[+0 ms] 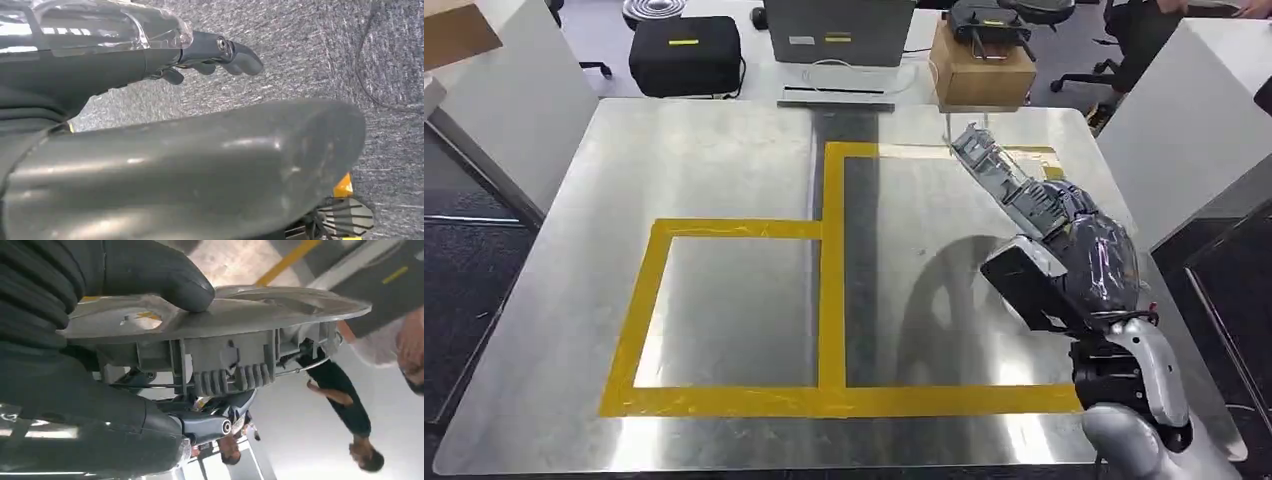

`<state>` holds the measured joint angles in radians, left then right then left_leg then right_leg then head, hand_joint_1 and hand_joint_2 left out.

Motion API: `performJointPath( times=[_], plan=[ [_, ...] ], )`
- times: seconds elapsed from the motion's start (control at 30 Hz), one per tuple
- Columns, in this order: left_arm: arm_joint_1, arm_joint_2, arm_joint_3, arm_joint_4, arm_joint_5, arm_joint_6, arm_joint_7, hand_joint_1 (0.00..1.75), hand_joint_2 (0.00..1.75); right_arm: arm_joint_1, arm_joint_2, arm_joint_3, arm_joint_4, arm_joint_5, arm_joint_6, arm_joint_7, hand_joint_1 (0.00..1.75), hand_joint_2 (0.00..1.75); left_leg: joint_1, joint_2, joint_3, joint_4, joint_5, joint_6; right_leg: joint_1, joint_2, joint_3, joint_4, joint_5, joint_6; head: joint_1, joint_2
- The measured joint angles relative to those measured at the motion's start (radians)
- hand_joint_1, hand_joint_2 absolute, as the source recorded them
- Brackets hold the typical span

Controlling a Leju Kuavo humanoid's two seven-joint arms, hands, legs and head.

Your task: Take the parts from the cabinet and place them on the table.

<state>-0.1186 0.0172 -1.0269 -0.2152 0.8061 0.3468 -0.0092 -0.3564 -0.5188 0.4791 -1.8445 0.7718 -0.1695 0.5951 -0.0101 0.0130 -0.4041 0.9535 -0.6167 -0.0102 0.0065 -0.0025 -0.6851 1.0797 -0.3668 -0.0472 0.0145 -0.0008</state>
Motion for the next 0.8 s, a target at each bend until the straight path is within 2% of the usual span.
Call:
performJointPath(
  times=[0.13, 0.2, 0.23, 0.47, 0.8],
  plan=[
    [-0.005, 0.002, -0.008, 0.0, -0.002, 0.0, 0.0, 0.0, 0.0, -0.024, -0.011, 0.026, 0.038, -0.013, 0.039, 0.008, 1.75, 1.75, -0.005, 0.001, -0.006, 0.001, 0.002, 0.004, -0.006, 0.0, 0.025, -0.04, -0.037, 0.021, 0.0, 0.0],
    [-0.005, 0.003, -0.01, 0.0, -0.002, 0.0, 0.0, 0.0, 0.0, -0.034, -0.015, 0.034, 0.05, -0.02, 0.05, 0.008, 1.75, 1.75, -0.006, 0.001, -0.006, 0.001, 0.001, 0.004, -0.007, -0.001, 0.041, -0.062, -0.056, 0.025, 0.0, 0.0],
    [-0.005, 0.003, -0.011, 0.0, -0.002, 0.0, 0.0, 0.0, 0.0, -0.039, -0.016, 0.038, 0.055, -0.023, 0.058, 0.008, 1.75, 1.75, -0.006, 0.001, -0.005, 0.001, 0.002, 0.004, -0.008, -0.002, 0.042, -0.063, -0.057, 0.028, 0.0, 0.0],
    [-0.008, 0.005, -0.018, 0.0, -0.011, -0.002, -0.003, 0.0, 0.0, -0.085, -0.02, 0.075, 0.108, -0.094, 0.108, -0.016, 1.75, 1.75, -0.004, 0.001, -0.004, 0.001, 0.003, 0.007, -0.007, -0.003, 0.044, -0.063, -0.058, 0.028, 0.0, 0.0],
    [-0.009, 0.005, -0.019, 0.0, -0.017, -0.003, -0.005, 0.0, 0.0, -0.109, -0.011, 0.137, 0.171, -0.123, 0.111, -0.058, 1.75, 1.75, -0.003, 0.001, -0.004, 0.001, 0.004, 0.008, -0.006, -0.003, 0.044, -0.063, -0.057, 0.03, 0.0, 0.0]
  ],
)
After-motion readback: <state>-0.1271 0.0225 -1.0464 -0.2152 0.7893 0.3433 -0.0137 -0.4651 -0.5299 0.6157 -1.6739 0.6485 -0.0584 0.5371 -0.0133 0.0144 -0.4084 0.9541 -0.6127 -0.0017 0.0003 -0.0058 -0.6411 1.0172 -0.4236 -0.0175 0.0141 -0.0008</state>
